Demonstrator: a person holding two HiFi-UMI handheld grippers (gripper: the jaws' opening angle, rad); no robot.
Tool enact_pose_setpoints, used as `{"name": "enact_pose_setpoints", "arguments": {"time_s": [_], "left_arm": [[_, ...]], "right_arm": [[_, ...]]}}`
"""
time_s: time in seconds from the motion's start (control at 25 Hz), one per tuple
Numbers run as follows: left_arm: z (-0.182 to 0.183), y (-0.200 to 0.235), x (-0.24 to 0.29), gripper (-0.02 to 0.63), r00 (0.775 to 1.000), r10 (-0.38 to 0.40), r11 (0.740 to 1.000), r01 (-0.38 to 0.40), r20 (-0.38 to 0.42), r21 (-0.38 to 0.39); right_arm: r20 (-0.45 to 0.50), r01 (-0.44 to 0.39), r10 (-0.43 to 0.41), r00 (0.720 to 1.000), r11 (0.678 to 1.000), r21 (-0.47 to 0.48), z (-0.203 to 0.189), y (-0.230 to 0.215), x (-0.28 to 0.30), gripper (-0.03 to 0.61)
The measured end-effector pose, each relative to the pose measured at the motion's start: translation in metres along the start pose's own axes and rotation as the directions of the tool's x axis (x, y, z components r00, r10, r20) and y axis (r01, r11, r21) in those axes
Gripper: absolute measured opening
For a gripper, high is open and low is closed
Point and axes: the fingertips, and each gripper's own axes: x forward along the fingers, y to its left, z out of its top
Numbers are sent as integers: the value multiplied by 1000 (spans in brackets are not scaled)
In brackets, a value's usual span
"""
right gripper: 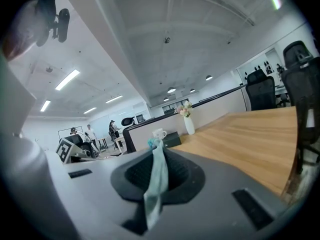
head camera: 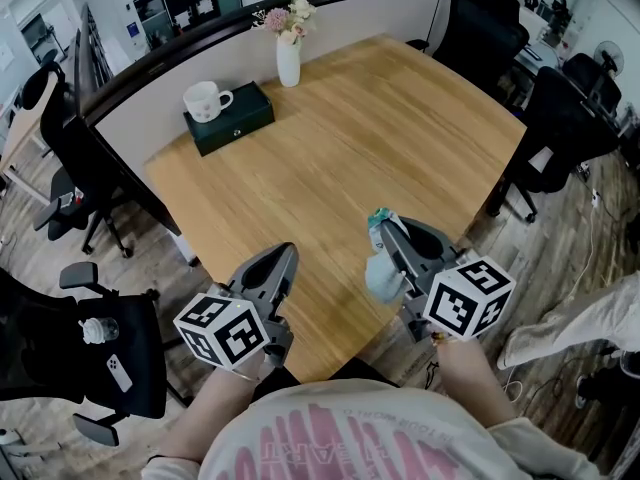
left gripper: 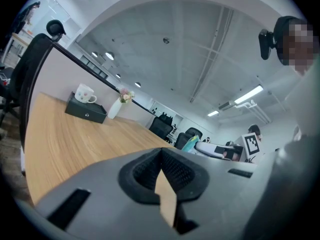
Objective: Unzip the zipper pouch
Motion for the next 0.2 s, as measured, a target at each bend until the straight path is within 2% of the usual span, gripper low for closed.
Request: {"name": "enact_pose_setpoints", "arguments": {"time_s": [0.2], "left_arm": [[0,-3,-4,2,1000,3,1000,-3,0,-6]], "right_arm": [[0,-2,2,1000,1000,2,0,4,-6,17]]}}
